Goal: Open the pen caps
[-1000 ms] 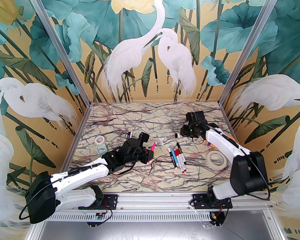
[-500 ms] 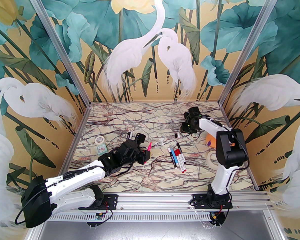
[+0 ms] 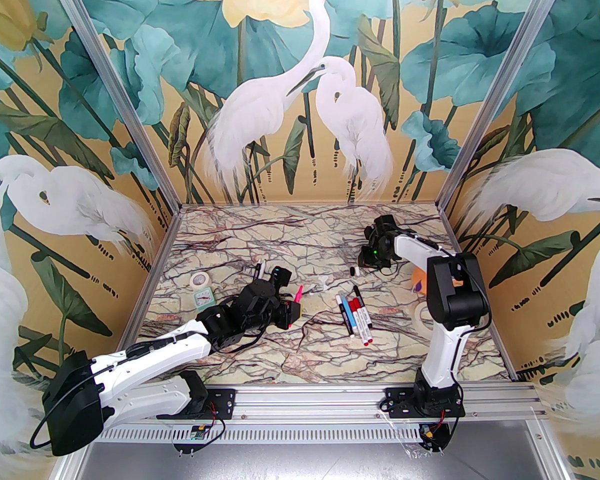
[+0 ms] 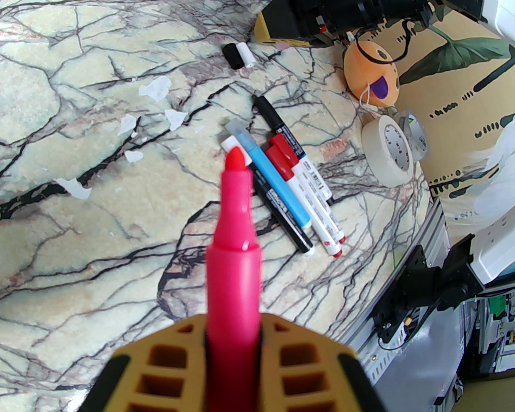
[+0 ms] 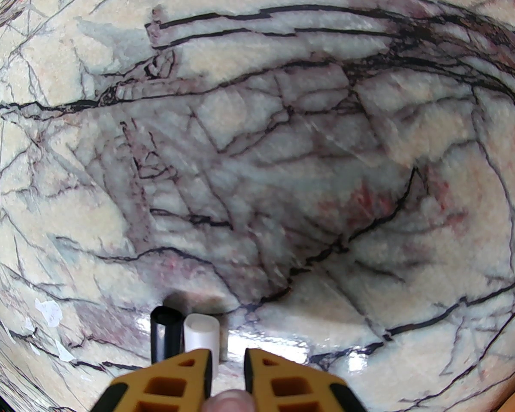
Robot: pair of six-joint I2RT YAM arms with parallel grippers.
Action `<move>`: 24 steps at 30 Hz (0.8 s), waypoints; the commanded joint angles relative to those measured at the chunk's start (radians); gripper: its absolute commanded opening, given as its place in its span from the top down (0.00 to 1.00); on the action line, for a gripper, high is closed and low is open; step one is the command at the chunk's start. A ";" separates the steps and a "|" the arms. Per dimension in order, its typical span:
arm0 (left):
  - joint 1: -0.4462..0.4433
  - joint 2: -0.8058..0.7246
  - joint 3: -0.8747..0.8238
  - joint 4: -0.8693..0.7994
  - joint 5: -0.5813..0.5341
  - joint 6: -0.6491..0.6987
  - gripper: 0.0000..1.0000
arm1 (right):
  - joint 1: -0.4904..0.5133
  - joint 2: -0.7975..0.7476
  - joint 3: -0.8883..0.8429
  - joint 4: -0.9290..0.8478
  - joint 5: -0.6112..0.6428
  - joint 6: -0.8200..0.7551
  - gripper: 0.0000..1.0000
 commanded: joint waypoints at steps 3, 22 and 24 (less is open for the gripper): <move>0.006 0.020 0.017 -0.022 -0.004 0.008 1.00 | 0.000 0.025 -0.020 0.006 -0.021 -0.004 0.74; 0.006 0.037 0.028 -0.024 0.010 0.009 1.00 | 0.001 -0.014 -0.049 -0.006 -0.007 0.002 0.79; 0.006 0.037 0.028 -0.022 0.012 0.009 1.00 | 0.001 -0.034 -0.060 -0.011 0.003 0.004 0.80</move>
